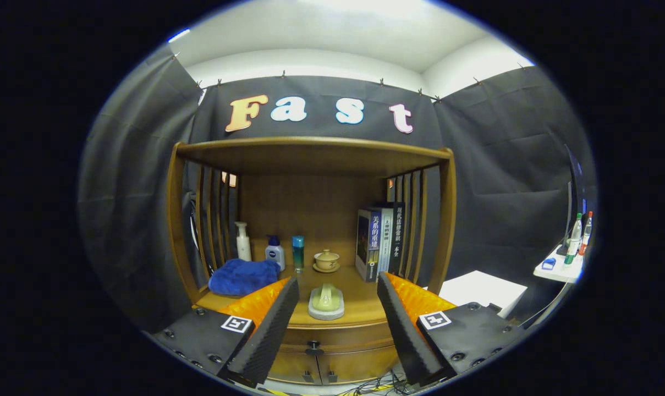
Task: Pull open the drawer, take out the items inside it, and place them on the countertop above the cabinet.
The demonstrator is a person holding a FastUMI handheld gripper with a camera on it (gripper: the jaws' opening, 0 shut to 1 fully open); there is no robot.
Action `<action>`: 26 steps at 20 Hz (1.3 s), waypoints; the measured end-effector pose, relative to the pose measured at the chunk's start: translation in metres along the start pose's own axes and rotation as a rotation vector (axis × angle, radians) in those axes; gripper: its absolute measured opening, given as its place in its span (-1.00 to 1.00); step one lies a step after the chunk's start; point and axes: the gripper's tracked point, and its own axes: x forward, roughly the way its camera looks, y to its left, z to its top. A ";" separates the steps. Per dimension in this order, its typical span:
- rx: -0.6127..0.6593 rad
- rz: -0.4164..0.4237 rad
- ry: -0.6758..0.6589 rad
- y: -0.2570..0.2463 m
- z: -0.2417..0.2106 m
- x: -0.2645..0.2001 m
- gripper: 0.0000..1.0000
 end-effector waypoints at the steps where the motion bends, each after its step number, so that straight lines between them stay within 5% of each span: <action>1: 0.005 0.002 -0.008 -0.001 0.010 -0.001 0.89; 7: -0.009 -0.016 -0.032 -0.004 0.052 -0.010 0.89; 26: 0.003 0.000 -0.008 0.004 0.046 0.005 0.90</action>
